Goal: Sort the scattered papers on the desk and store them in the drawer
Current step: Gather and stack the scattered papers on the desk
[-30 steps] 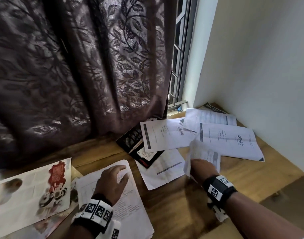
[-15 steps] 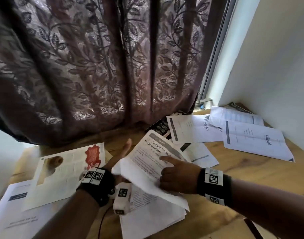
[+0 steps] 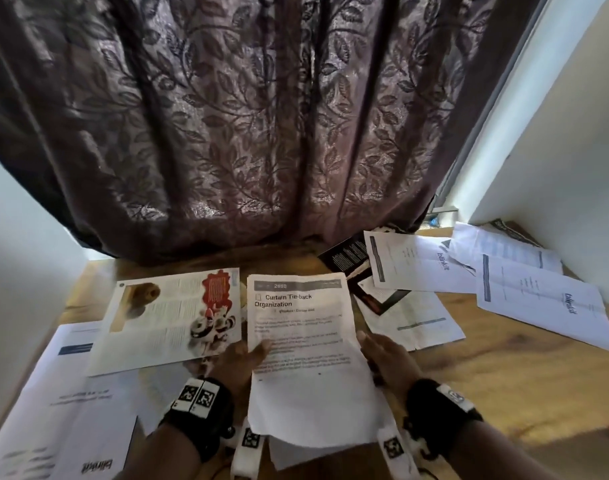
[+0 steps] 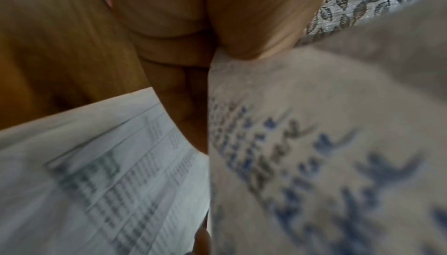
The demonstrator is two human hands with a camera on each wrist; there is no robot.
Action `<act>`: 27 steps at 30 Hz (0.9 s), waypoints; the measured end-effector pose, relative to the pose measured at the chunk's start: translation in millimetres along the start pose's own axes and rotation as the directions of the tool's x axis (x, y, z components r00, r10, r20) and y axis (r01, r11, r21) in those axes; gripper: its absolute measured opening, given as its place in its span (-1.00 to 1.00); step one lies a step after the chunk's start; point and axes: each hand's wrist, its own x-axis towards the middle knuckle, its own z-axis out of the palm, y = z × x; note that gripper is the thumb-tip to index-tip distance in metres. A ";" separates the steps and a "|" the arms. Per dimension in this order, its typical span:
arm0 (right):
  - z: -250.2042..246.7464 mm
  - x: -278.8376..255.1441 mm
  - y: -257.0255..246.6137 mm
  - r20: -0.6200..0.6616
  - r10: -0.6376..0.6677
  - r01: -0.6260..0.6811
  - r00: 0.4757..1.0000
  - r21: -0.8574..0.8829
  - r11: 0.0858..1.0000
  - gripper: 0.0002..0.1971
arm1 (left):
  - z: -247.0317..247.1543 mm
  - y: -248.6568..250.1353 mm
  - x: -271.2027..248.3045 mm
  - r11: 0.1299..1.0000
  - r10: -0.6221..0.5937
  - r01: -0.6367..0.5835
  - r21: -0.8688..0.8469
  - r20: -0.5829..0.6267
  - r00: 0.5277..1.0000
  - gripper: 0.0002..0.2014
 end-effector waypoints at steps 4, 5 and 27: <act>10.5 2.2 13.3 -0.014 -0.016 0.017 1.000 0.036 0.999 -0.89 | 3.7 -14.1 -10.6 0.975 0.053 -0.061 0.214 0.043 0.998 -0.58; 8.9 7.6 18.3 -0.042 -0.045 0.040 0.998 -0.114 0.993 -0.88 | 3.0 -14.9 -12.8 0.949 0.059 -0.072 0.308 0.050 0.997 -0.60; 14.0 61.7 10.6 -0.156 -0.076 -0.032 0.985 -0.596 0.802 -0.75 | 4.4 -25.6 1.4 0.606 0.117 -0.108 0.788 0.045 0.992 0.00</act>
